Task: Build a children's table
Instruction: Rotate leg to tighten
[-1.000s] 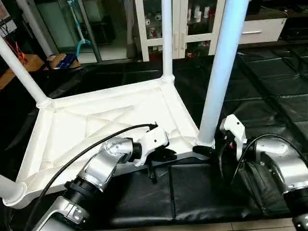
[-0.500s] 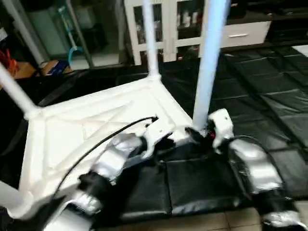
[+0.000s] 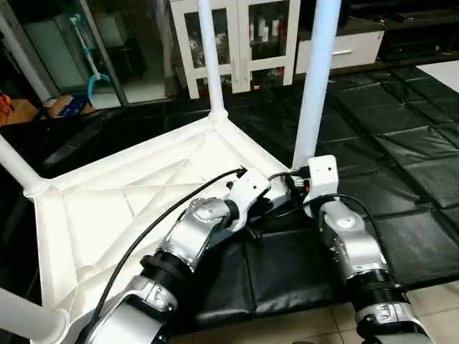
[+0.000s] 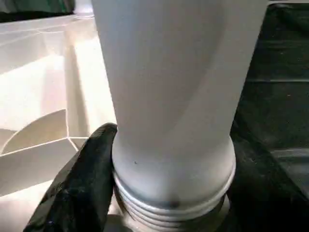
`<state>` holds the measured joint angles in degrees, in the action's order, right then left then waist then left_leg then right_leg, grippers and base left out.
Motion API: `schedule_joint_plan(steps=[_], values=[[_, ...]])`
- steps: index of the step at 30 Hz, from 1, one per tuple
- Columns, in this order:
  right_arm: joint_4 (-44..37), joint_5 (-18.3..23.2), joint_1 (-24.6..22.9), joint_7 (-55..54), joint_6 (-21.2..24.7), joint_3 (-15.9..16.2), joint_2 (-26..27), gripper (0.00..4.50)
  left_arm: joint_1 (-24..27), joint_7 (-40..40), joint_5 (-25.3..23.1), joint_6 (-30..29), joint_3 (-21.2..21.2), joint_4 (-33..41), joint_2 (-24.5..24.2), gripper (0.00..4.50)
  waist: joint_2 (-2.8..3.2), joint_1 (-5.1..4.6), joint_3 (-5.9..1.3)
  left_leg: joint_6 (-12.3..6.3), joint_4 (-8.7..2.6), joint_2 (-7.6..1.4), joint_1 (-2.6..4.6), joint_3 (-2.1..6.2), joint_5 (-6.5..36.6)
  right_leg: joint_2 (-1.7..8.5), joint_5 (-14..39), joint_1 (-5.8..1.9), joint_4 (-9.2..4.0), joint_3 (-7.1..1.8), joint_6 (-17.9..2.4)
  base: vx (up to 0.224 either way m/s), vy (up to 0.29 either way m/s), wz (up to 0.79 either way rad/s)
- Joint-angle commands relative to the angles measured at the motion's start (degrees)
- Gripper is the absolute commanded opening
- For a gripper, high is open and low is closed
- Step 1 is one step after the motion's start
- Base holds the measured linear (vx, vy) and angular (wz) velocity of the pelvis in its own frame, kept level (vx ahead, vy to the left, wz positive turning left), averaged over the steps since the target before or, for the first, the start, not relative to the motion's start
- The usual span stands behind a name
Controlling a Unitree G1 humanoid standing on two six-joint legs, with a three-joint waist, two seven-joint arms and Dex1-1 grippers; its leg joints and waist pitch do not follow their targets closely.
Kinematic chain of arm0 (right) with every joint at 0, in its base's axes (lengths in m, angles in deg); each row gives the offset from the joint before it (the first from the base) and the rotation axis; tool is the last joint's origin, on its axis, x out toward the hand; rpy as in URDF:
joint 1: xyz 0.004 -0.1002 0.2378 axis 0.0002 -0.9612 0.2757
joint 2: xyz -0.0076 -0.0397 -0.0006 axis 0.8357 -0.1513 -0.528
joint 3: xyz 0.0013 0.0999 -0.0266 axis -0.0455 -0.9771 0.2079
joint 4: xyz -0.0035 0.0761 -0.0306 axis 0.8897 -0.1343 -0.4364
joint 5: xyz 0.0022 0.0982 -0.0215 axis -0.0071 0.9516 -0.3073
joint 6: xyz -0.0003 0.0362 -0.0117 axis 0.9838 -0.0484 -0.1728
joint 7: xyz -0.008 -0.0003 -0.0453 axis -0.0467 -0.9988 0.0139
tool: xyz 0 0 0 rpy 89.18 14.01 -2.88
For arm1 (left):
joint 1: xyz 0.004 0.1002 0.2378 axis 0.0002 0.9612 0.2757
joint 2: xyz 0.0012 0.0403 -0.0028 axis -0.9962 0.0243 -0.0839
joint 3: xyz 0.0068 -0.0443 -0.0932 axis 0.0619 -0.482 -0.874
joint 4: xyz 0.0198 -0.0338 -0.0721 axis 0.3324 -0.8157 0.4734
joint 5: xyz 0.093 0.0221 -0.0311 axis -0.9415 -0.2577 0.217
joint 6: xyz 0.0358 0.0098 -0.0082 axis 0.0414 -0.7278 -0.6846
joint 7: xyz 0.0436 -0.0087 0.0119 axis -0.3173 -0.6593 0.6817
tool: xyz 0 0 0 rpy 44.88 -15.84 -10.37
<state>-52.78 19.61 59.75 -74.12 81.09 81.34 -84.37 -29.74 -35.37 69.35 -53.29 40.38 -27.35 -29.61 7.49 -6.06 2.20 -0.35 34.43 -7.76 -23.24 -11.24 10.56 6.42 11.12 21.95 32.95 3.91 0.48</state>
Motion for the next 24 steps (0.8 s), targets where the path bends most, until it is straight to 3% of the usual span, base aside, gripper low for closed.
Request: schedule_joint_plan(steps=[1, 3, 4, 6, 8, 9, 11, 12, 14, 15, 16, 17, 18, 19, 20, 24], values=[[-5.64, 4.17, -0.62, 10.05, -2.78, 4.72, 3.04, 3.45, 0.16, 2.17, -1.34, -0.48, -0.06, -2.4, -0.68, 0.0, -1.47, -0.16, -2.89, -1.48, -5.48, -4.55, 1.09, 3.47, 30.16, 3.04, 22.54, -0.76, -4.96, -1.48, -8.47, 0.0, 0.0, 0.0], [-7.75, 5.08, -1.56, 12.93, -2.42, 5.29, 2.1, 3.66, 0.61, 0.68, -1.28, 0.32, 0.18, -2.02, -1.3, 0.0, -1.58, -0.41, -2.71, -2.52, -5.57, -4.54, 0.53, 3.47, 28.77, 3.18, 21.34, -1.32, -4.69, -1.43, -9.03, 0.0, 0.0, 0.0], [-8.83, 5.37, -2.12, 14.46, -1.96, 5.8, 1.26, 3.91, 0.84, -0.12, -1.24, 0.71, 0.38, -1.78, -1.59, 0.0, -1.66, -0.51, -2.74, -2.98, -5.56, -4.57, 0.39, 3.48, 27.97, 3.17, 21.34, -1.5, -4.65, -1.38, -8.91, 0.0, 0.0, 0.0], [-10.86, 6.23, -3.18, 17.32, -0.98, 6.21, -0.77, 3.95, 1.77, -2.99, -1.57, 1.17, 1.71, -0.25, -3.09, 0.0, -1.64, -0.78, -2.73, -3.36, -5.41, -4.58, 0.51, 3.44, 27.48, 3.29, 21.61, -1.47, -4.72, -1.44, -9.23, 0.0, 0.0, 0.0], [-12.57, 7.45, -3.93, 21.21, 0.45, 6.33, -3.61, 4.13, 2.92, -6.49, -1.29, 1.31, 2.85, 1.84, -4.73, 0.0, -1.63, -1.35, -2.78, -4.06, -5.36, -4.71, 0.1, 3.52, 25.84, 3.32, 20.01, -1.85, -4.34, -1.4, -9.88, 0.0, 0.0, 0.0], [-12.83, 7.6, -4.06, 22.14, 0.7, 6.35, -4.32, 4.28, 3.12, -7.03, -1.24, 1.42, 3.02, 2.2, -5.07, 0.0, -1.57, -1.3, -2.81, -4.27, -5.38, -4.77, 0.09, 3.61, 25.52, 3.3, 19.51, -2.08, -4.24, -1.28, -9.96, 0.0, 0.0, 0.0], [-13.45, 7.47, -4.48, 25.27, 1.06, 6.73, -7.06, 4.44, 3.86, -9.5, -0.82, 1.93, 3.68, 3.65, -6.33, 0.0, -1.45, -1.07, -2.88, -4.77, -5.1, -4.79, 0.69, 3.19, 24.89, 3.17, 18.15, -1.52, -4.42, -1.5, -10.95, 0.0, 0.0, 0.0], [-13.85, 7.85, -4.8, 28.57, 1.52, 6.66, -9.5, 4.47, 4.68, -12.19, -0.22, 2.25, 4.31, 5.31, -7.62, 0.0, -1.51, -0.99, -2.98, -4.74, -5.03, -4.81, 0.75, 3.2, 24.41, 3.19, 17.53, -1.61, -4.38, -1.49, -11.22, 0.0, 0.0, 0.0], [-14.05, 7.97, -4.96, 31.01, 1.66, 6.56, -11.5, 4.47, 5.46, -14.93, 0.49, 2.77, 4.96, 6.87, -8.74, 0.0, -1.52, -0.55, -3.1, -6.12, -4.86, -4.9, 0.57, 3.03, 21.99, 3.27, 14.66, -1.94, -4.09, -1.55, -12.16, 0.0, 0.0, 0.0], [-14.5, 8.52, -5.12, 33.96, 2.12, 6.28, -13.45, 4.47, 6.36, -17.68, 1.33, 3.0, 5.59, 8.62, -9.87, 0.0, -1.47, -0.36, -3.13, -6.36, -4.79, -4.93, 0.64, 3.01, 21.27, 3.24, 14.03, -1.89, -4.05, -1.54, -12.38, 0.0, 0.0, 0.0], [-14.98, 9.23, -5.14, 37.78, 2.79, 5.94, -16.04, 4.47, 7.5, -21.11, 2.31, 3.19, 6.52, 10.81, -11.33, 0.0, -1.65, 0.53, -3.37, -7.58, -4.54, -5.11, 1.02, 2.78, 18.85, 3.22, 10.8, -1.94, -3.83, -1.62, -13.37, 0.0, 0.0, 0.0], [-15.14, 9.4, -5.16, 38.56, 3.0, 5.93, -16.61, 4.47, 7.72, -21.73, 2.44, 3.2, 6.7, 11.21, -11.61, 0.0, -1.65, 0.53, -3.37, -7.58, -4.54, -5.11, 1.02, 2.78, 18.85, 3.22, 10.8, -1.94, -3.83, -1.62, -13.37, 0.0, 0.0, 0.0], [-15.28, 9.54, -5.18, 39.19, 3.16, 5.93, -17.08, 4.47, 7.9, -22.24, 2.54, 3.22, 6.85, 11.53, -11.85, 0.0, -1.3, 1.64, -3.47, -8.63, -4.4, -5.34, 1.24, 2.65, 15.96, 3.09, 8.25, -1.85, -3.38, -1.68, -13.96, 0.0, 0.0, 0.0], [-15.46, 9.68, -5.2, 39.92, 3.38, 5.95, -17.67, 4.47, 8.1, -22.84, 2.63, 3.23, 7.03, 11.91, -12.12, 0.0, -1.27, 1.96, -3.45, -8.94, -4.36, -5.32, 1.2, 2.58, 14.97, 3.0, 7.51, -1.87, -3.3, -1.67, -14.07, 0.0, 0.0, 0.0], [-15.66, 10.3, -5.32, 42.33, 4.1, 6.29, -19.34, 4.47, 8.51, -23.4, 2.73, 3.0, 7.1, 12.56, -12.53, 0.0, -1.38, 2.9, -3.73, -9.35, -4.16, -5.41, 1.6, 2.39, 12.82, 2.89, 5.45, -1.71, -3.04, -1.7, -14.28, 0.0, 0.0, 0.0], [-15.6, 11.28, -5.67, 48.28, 5.27, 7.39, -23.09, 4.47, 9.52, -24.61, 3.04, 2.35, 7.27, 14.03, -13.44, 0.0, -1.34, 4.55, -3.72, -9.71, -4.16, -5.51, 1.58, 2.3, 10.3, 2.78, 3.62, -2.09, -2.44, -1.67, -14.86, 0.0, 0.0, 0.0]])
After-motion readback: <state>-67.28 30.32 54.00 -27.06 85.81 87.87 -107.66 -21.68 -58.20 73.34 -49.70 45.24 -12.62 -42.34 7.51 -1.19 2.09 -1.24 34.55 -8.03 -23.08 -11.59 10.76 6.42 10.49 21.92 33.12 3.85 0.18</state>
